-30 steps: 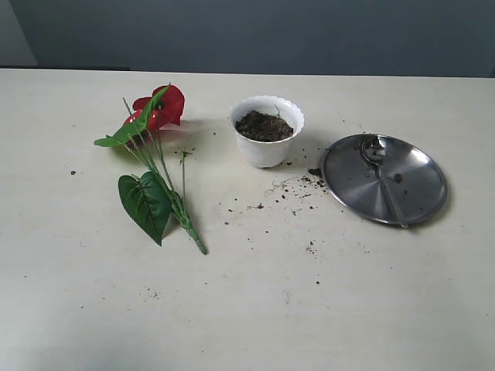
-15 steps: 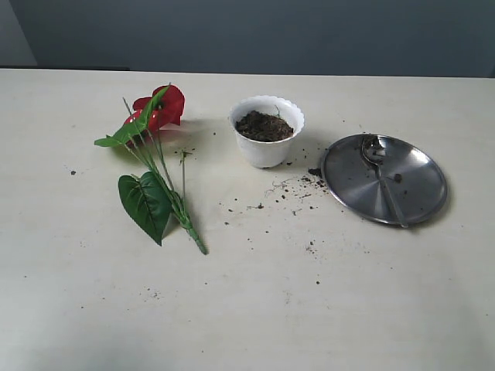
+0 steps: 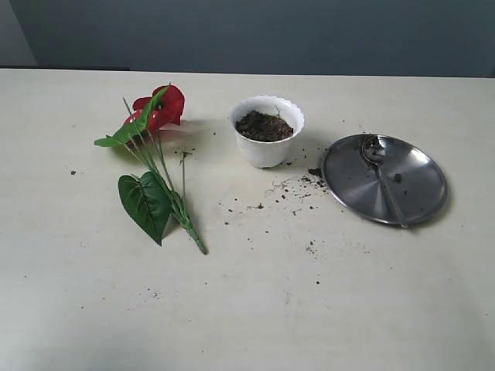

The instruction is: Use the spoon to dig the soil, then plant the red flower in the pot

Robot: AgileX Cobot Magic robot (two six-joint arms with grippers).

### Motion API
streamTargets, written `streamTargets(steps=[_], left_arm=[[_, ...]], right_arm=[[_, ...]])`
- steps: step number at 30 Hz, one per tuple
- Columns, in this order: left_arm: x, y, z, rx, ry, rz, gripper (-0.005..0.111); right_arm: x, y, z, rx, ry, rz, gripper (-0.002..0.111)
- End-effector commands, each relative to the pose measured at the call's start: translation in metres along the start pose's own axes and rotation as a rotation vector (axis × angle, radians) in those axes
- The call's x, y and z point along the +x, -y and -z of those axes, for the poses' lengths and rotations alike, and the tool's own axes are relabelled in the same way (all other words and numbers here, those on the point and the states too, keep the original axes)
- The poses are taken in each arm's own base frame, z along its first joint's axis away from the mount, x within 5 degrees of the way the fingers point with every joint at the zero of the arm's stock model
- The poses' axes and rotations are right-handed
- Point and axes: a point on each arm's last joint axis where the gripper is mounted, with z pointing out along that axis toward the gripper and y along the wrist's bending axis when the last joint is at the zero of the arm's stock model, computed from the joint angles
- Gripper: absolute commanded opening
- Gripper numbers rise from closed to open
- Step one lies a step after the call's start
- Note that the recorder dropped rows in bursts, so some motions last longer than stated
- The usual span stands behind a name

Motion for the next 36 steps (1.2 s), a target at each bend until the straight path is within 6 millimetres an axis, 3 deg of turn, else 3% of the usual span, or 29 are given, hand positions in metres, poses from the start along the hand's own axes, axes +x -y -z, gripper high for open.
streamTargets(steps=[1,7,36], left_arm=[[0.0,0.0,0.0,0.0,0.008,0.006,0.001],[0.0,0.0,0.0,0.0,0.008,0.006,0.001],[0.0,0.0,0.0,0.0,0.008,0.006,0.001]], right_arm=[[0.009,0.0,0.001,0.002,-0.079,-0.001,-0.001],[0.019,-0.001,0.002,-0.008,-0.2,-0.019,-0.001],[0.018,0.0,0.014,0.004,-0.118,0.017,-0.001]])
